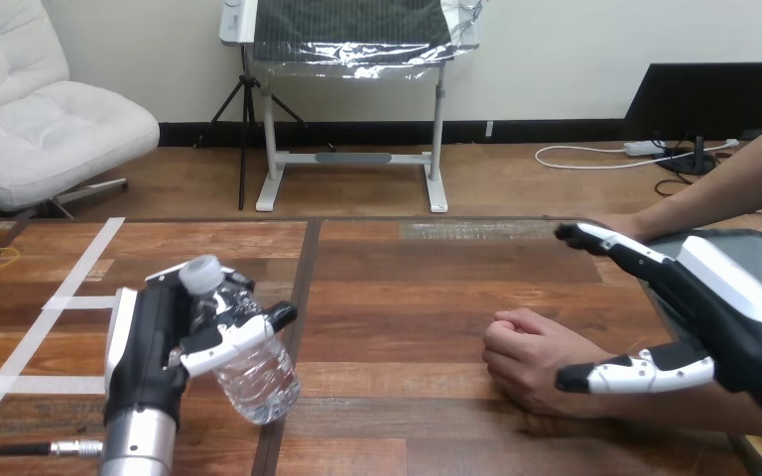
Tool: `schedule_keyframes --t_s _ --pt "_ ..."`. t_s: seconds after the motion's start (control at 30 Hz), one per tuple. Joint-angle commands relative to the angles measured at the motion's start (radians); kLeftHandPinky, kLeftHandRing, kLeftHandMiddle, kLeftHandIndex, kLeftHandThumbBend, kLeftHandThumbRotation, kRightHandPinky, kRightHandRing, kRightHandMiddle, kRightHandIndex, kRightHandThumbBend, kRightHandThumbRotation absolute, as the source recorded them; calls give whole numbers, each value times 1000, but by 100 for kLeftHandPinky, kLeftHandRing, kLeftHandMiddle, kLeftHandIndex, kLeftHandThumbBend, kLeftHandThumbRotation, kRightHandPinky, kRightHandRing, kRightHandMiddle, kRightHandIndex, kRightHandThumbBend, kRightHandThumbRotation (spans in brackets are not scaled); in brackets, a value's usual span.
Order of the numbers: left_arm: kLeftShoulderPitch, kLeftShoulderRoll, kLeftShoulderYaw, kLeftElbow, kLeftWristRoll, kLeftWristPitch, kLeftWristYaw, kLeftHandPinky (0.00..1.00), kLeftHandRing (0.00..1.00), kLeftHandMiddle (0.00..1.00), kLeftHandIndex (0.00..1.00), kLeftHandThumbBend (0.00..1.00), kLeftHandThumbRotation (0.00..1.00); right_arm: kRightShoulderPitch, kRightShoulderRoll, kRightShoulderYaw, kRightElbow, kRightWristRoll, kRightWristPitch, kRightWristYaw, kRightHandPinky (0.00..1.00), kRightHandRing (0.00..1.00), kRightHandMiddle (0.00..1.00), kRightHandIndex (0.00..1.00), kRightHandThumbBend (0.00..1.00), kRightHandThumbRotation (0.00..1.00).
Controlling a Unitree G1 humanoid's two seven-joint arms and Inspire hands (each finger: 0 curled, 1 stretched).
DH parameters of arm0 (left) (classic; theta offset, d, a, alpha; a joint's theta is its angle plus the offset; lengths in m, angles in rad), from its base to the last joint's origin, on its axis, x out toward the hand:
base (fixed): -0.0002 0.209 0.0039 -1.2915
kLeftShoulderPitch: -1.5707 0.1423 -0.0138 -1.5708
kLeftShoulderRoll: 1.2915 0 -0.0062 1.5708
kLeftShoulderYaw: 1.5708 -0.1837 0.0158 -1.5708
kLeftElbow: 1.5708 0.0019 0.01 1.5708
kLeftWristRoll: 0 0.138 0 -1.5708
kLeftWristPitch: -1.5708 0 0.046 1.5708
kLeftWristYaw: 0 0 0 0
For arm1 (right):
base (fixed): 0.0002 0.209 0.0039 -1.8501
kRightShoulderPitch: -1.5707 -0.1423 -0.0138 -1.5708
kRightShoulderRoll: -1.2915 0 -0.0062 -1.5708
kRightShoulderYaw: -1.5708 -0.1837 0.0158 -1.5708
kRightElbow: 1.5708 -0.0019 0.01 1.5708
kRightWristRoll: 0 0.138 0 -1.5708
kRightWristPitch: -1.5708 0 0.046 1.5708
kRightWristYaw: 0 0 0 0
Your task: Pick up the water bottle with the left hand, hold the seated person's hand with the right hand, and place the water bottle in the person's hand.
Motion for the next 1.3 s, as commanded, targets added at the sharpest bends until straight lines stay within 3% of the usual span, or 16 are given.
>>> schedule_keyframes --t_s 0.0,0.63,1.27 --pt "-177 71 -47 -478 -17 14 -101 23 28 34 37 71 0 -270 -154 18 121 -89 -49 18 93 89 89 89 100 48" --pt "-245 88 -19 -519 -25 62 -172 22 28 33 36 67 0 -302 -205 48 190 -160 -39 38 90 89 88 89 100 53" --pt "-286 97 -7 -539 -10 86 -187 22 27 32 35 68 0 -334 -224 89 269 -215 -54 72 92 88 88 86 100 41"
